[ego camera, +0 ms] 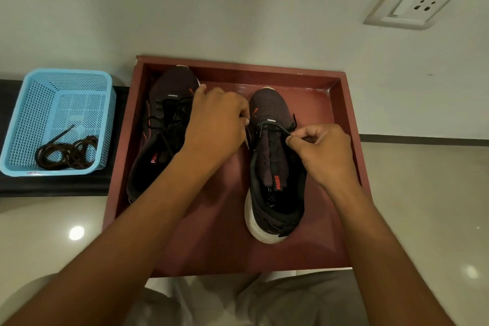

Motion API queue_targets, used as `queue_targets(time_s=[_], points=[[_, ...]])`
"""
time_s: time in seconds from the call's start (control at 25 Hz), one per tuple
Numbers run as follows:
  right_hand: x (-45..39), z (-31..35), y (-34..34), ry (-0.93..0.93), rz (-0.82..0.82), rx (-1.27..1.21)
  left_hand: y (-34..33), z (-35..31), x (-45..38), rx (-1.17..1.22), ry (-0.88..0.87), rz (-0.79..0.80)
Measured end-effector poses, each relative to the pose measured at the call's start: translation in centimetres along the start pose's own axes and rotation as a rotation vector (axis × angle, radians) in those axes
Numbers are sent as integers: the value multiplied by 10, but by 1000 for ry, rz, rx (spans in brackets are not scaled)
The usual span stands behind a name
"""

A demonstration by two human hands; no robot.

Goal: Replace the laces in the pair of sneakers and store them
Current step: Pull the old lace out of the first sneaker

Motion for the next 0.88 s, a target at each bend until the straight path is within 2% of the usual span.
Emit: queue_targets(time_s=[0.16,0.28,0.36,0.56,0.88], points=[[1,2,1,-4,-3,8,17,28,-8,-46,113,-92],[2,4,0,-3,1,6,28,43,-10,-73,168,-91],[2,5,0,-3,6,3,32,37,-9,-121,144,-35],[3,7,-1,-9,0,9,12,-18,6,-197,-81,101],[3,8,-2,-6,-4,32,-2,-16,8,-145,-20,10]])
Point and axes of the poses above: each hand's wrist, its own x-axis away from the middle knuckle, its own y-axis out of the back of the hand, z = x × y, the point moved 2 cm from there along -x, towards the middle knuckle, and after that the axes turned 13 degrees about -x, right-handed, at the moved point
